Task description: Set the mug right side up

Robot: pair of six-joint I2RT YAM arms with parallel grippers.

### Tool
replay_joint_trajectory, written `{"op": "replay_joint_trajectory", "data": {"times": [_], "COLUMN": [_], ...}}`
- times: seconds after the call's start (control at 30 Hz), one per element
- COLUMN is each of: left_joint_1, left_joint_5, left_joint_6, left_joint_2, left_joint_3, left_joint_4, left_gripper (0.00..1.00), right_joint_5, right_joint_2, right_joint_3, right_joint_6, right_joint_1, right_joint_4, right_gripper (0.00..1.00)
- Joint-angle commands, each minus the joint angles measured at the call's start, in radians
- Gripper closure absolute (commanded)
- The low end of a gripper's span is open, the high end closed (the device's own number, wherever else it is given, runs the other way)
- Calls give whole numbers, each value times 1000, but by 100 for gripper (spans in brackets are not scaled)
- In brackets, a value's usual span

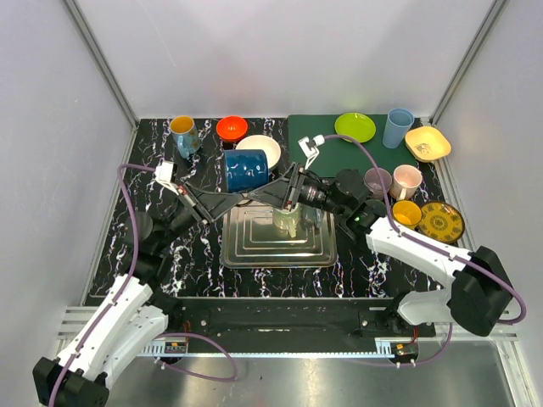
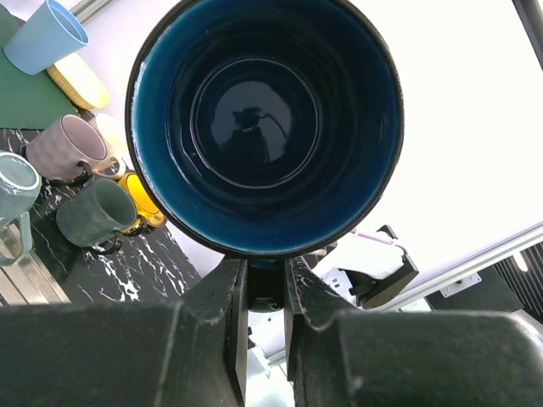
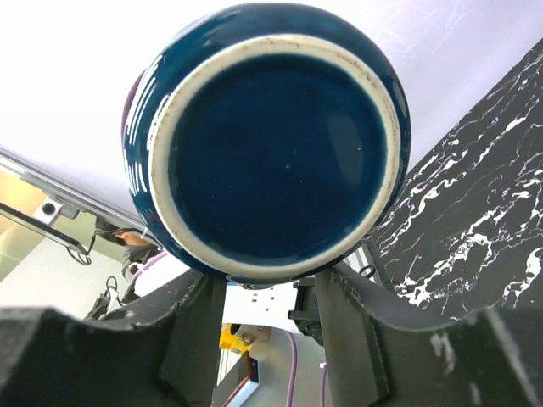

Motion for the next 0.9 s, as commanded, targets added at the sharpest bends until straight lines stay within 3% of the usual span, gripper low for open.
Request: {"op": "replay_joint_trajectory", "data": {"times": [0.0, 0.17, 0.47, 0.63, 0.77, 0.83, 0.87], "left_joint_1": [-34, -52, -94, -102, -102, -102, -102], "left_joint_5": [22, 64, 73, 85, 68, 32, 12], "left_joint_6": [42, 67, 105, 119, 143, 177, 195], "left_joint_2": [-1, 30, 30, 30, 15, -10, -20], "left_joint_3": [68, 77, 74, 72, 75, 80, 85], "left_joint_4": [82, 69, 36, 19, -34, -101, -134], "left_gripper": [100, 100, 100, 100, 100, 89, 82], "right_joint_5": [-41, -81, -133, -189, -182, -142, -113], "right_joint_2": [22, 49, 138, 196, 160, 97, 71], "right_joint_3": [49, 66, 79, 108, 110, 113, 125], "right_joint_6": [43, 76, 205, 259, 183, 65, 10], "right_joint_1": [-33, -42, -72, -72, -75, -73, -75], "right_joint_4": [140, 172, 331, 385, 257, 151, -6], "right_gripper": [51, 60, 62, 96, 100, 100, 100]}}
